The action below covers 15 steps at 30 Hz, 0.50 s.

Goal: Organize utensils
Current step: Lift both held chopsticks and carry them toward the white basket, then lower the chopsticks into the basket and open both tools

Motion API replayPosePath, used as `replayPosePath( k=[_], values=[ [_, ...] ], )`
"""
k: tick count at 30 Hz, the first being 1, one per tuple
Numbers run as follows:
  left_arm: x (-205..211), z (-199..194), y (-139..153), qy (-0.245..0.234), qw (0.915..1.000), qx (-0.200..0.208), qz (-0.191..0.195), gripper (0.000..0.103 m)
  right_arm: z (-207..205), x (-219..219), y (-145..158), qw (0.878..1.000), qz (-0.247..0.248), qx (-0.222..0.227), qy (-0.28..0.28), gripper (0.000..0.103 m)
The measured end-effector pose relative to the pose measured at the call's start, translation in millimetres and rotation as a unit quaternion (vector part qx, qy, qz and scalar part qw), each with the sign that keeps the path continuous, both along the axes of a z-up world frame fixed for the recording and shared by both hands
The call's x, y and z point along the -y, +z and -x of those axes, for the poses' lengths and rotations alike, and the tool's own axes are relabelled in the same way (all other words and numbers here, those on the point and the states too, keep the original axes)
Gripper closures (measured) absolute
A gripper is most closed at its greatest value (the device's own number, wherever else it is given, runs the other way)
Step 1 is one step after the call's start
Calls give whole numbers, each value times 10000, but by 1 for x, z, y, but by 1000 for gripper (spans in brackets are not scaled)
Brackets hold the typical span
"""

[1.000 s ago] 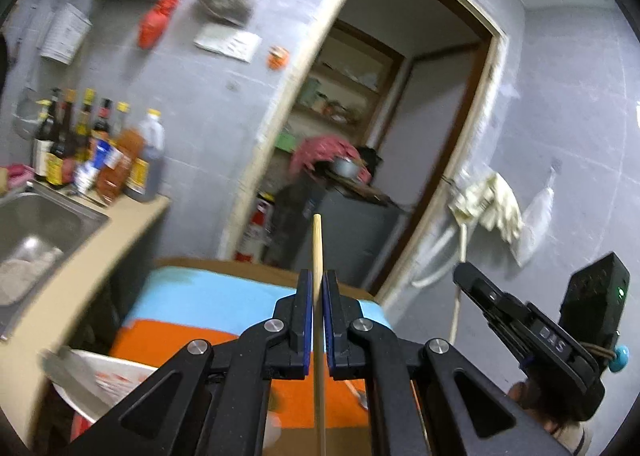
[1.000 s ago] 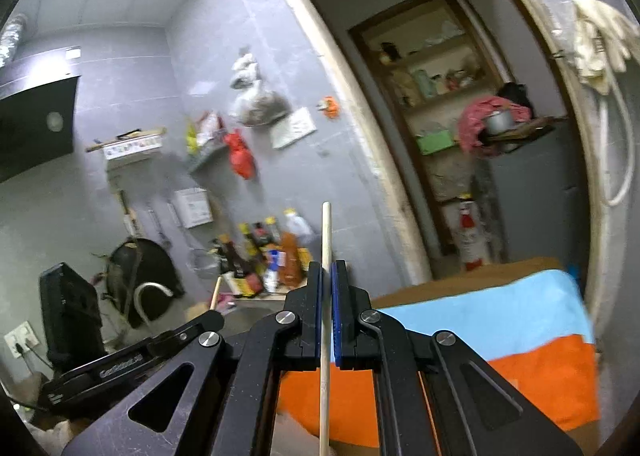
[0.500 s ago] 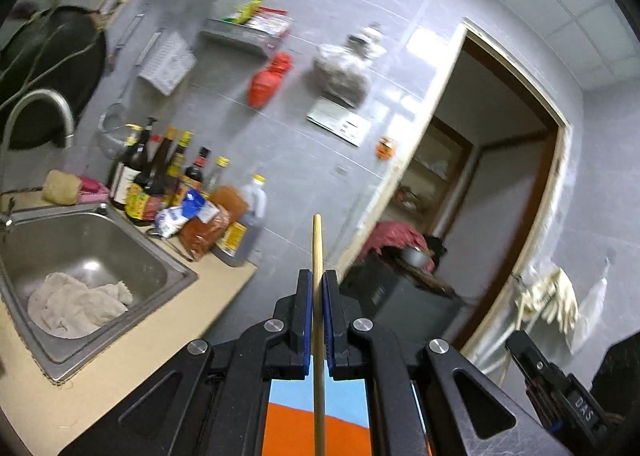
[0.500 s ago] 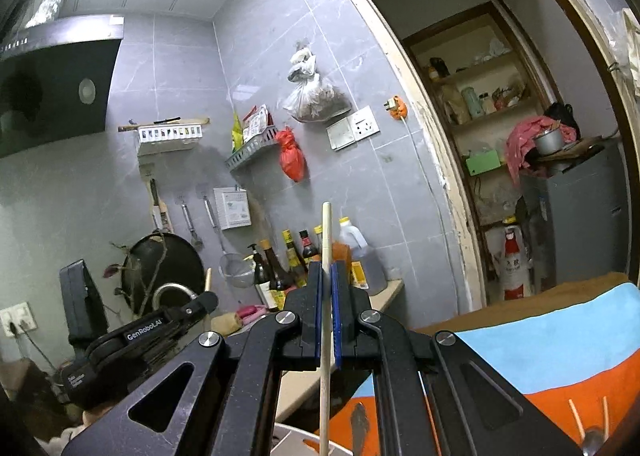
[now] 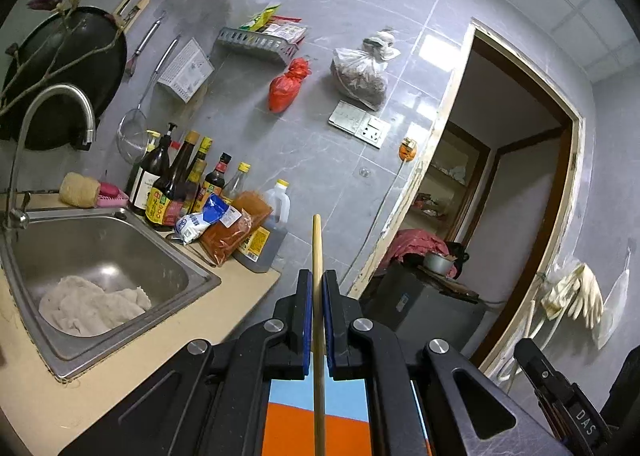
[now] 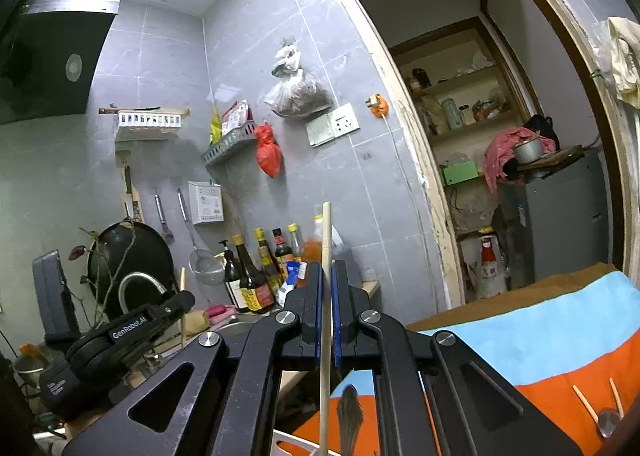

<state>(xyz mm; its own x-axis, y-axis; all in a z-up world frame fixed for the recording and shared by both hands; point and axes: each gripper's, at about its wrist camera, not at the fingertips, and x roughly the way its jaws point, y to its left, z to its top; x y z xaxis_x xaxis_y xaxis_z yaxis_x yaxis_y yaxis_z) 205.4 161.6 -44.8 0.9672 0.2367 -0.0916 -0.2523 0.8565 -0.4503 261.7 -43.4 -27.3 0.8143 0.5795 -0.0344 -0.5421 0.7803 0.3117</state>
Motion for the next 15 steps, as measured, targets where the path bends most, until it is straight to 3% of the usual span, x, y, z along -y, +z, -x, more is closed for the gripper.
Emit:
replayPosePath(
  k=[15],
  values=[
    [15,6,-1,-107,9990,-269,-350,98,-3,0,-20,9996,72,-248,67,99]
  ],
)
